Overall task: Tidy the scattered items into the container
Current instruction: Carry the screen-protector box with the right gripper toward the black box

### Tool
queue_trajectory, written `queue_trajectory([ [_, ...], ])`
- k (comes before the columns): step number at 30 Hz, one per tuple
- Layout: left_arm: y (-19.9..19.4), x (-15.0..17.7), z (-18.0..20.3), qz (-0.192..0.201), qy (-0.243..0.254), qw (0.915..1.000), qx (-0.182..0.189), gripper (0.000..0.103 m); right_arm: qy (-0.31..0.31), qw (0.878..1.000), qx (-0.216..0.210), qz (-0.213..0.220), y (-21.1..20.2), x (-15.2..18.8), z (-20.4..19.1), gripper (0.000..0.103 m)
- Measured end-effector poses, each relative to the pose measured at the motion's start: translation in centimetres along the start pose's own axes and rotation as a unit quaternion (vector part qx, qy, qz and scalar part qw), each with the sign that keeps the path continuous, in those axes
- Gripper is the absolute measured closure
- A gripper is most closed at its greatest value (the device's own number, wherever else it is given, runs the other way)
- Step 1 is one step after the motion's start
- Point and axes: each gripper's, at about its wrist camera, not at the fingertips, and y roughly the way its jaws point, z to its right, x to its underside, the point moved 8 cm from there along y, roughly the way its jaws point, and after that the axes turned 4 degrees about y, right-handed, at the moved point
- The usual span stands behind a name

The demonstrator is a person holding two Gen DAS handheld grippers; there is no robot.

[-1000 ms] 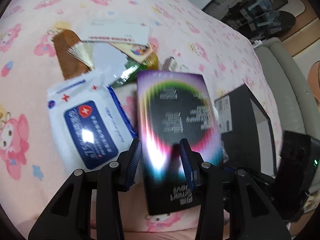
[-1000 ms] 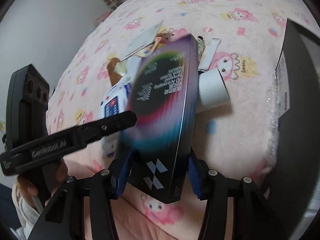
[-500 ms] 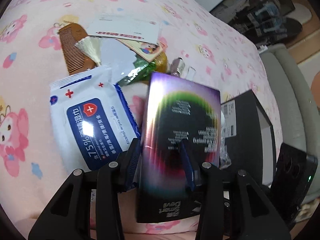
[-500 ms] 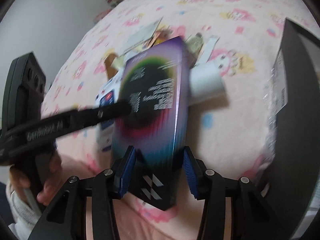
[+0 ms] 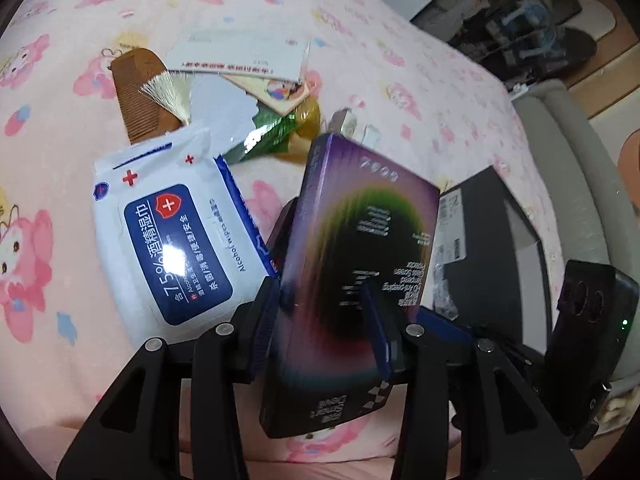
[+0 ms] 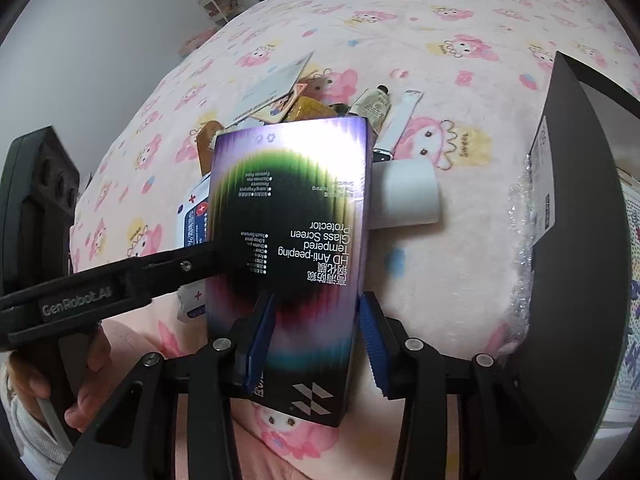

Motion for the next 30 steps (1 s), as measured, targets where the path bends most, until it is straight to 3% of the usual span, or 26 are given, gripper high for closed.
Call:
queue_trajectory([
  [3, 0.6, 0.1, -1.1, -0.01, -0.014, 0.9993, -0.033, 0.059, 0.007, 1.0, -0.001, 0.001, 0.0, -0.1, 0.0, 0.064],
  [6, 1.2, 0.5, -1.4, -0.033, -0.026, 0.9988, -0.026, 0.054, -0.016, 1.0, 0.023, -0.009, 1.2, 0.4, -0.1, 0.064],
  [9, 1.7, 1.5, -1.1, -0.059, -0.018, 0.9978, -0.023, 0.054, -0.001, 1.0, 0.003, -0.031, 2.7, 1.0, 0.4, 0.062],
  [13, 0.3, 1.3, 0.6, -0.028, 0.044, 0.9975, -0.048, 0.05, 0.004, 1.0, -0.003, -0.023, 2.2, 0.9, 0.2, 0.063],
  [15, -0.7, 1.1, 1.0, -0.009, 0.052, 0.9976, -0.044, 0.05, -0.003, 1.0, 0.0, -0.01, 1.4, 0.7, -0.4, 0.063],
  [18, -2.2, 0.7, 1.4, 0.017, 0.044, 0.9987, -0.02, 0.053, -0.003, 1.0, -0.007, 0.01, -0.3, 0.2, -1.0, 0.063],
  [30, -5.6, 0.1, 4.9, 0.082, 0.096, 0.9912, 0.041, 0.053, 0.004, 0.997, -0.019, 0.07, -5.4, -2.1, -1.3, 0.063],
])
